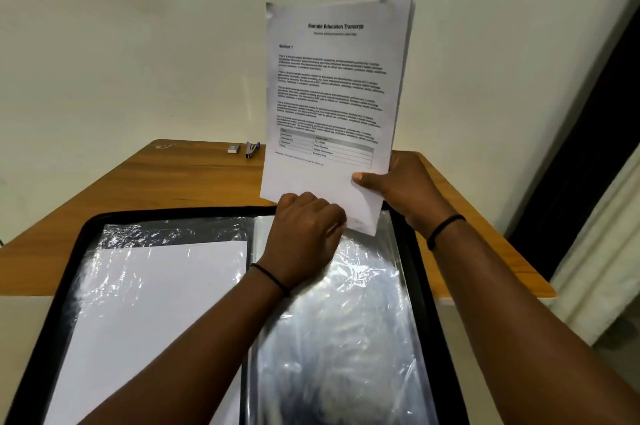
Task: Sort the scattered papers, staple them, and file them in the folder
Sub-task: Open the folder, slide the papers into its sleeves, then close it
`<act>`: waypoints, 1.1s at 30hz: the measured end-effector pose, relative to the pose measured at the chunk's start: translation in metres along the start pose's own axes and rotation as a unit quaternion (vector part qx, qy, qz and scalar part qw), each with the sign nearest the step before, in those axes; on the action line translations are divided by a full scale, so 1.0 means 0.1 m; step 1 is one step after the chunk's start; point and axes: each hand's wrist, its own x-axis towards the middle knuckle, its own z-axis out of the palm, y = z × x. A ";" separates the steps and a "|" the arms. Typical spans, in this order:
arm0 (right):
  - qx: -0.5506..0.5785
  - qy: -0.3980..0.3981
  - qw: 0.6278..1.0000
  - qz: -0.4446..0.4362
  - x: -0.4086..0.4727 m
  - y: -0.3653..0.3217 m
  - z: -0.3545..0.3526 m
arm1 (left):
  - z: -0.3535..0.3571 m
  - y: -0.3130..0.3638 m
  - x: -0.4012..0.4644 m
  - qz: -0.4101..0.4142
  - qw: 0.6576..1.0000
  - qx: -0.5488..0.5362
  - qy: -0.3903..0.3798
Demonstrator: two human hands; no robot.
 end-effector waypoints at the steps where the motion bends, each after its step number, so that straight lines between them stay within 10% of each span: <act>1: 0.005 -0.009 1.000 0.002 -0.01 0.00 -0.03 | -0.01 -0.01 0.01 0.000 1.000 -0.006 -0.015; 33: 0.141 -0.196 0.965 0.102 0.22 0.33 -0.31 | -0.67 -0.98 0.22 -0.030 0.946 0.130 -0.295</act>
